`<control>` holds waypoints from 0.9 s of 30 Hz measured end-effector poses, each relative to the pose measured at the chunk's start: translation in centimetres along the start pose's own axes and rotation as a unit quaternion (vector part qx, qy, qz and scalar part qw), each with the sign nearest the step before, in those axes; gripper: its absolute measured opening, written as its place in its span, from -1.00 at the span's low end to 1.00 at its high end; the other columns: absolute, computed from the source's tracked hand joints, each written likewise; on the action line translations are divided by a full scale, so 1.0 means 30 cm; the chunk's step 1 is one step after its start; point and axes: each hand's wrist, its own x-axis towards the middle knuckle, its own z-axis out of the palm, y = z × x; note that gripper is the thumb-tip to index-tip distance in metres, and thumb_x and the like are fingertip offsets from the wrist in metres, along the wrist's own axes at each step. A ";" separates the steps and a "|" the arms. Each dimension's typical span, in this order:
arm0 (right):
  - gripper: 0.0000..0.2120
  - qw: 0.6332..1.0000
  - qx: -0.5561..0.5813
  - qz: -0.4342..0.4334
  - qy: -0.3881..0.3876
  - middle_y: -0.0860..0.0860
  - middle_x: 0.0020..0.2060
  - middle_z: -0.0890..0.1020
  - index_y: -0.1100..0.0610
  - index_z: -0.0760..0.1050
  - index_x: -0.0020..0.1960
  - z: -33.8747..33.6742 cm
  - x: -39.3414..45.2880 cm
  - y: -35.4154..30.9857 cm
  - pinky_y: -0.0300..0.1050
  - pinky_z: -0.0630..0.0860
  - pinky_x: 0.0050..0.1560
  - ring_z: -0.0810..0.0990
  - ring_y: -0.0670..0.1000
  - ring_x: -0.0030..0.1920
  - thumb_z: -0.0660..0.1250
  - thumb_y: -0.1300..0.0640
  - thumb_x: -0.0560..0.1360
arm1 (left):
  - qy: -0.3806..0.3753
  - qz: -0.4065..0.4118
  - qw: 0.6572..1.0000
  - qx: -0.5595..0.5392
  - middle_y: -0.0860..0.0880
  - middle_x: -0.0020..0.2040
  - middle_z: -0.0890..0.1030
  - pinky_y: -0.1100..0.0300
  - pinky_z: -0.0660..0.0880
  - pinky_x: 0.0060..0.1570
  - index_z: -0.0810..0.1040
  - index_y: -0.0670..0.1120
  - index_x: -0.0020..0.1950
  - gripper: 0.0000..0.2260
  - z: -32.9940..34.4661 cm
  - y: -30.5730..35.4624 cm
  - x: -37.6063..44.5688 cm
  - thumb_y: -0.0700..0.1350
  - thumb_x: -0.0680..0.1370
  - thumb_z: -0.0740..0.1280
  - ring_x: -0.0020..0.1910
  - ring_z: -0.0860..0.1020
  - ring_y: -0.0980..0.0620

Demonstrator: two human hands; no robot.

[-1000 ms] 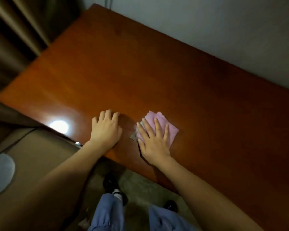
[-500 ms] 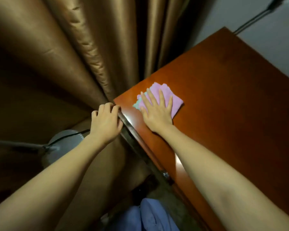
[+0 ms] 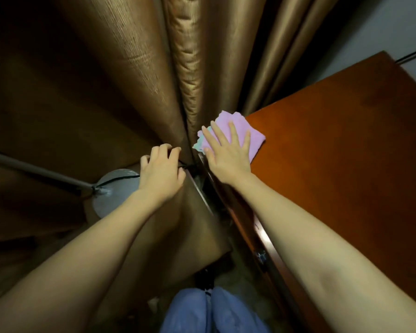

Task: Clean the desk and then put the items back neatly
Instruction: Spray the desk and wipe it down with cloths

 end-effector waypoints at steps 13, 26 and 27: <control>-0.51 0.995 0.024 0.092 0.022 -0.10 0.50 0.22 -0.14 0.20 0.49 0.071 -0.695 0.234 0.24 -0.20 0.43 -0.01 0.08 0.53 0.00 -0.12 0.56 | -0.013 0.120 0.993 0.008 -0.14 0.31 0.39 -0.09 0.29 0.20 0.37 -0.10 0.36 -0.59 0.076 0.417 -0.209 -0.06 0.52 0.25 0.30 0.32 -0.15; -0.49 0.959 0.012 0.282 0.022 -0.10 0.51 0.05 -0.14 0.01 0.51 0.130 -1.598 0.613 0.25 -0.26 0.45 -0.10 0.08 0.52 -0.13 -0.18 0.57 | -0.068 0.262 0.960 0.067 -0.12 0.43 0.26 -0.11 0.19 0.35 0.20 -0.05 0.48 -0.56 0.261 1.021 -0.690 -0.01 0.60 0.11 0.43 0.19 -0.13; -0.49 0.952 0.021 0.305 0.020 -0.12 0.51 -0.01 -0.14 -0.05 0.51 0.133 -1.686 0.654 0.24 -0.31 0.44 -0.17 0.06 0.52 -0.18 -0.19 0.57 | -0.073 0.279 0.955 0.073 -0.11 0.44 0.25 -0.12 0.18 0.37 0.18 -0.05 0.49 -0.55 0.282 1.078 -0.743 0.01 0.61 0.10 0.44 0.17 -0.13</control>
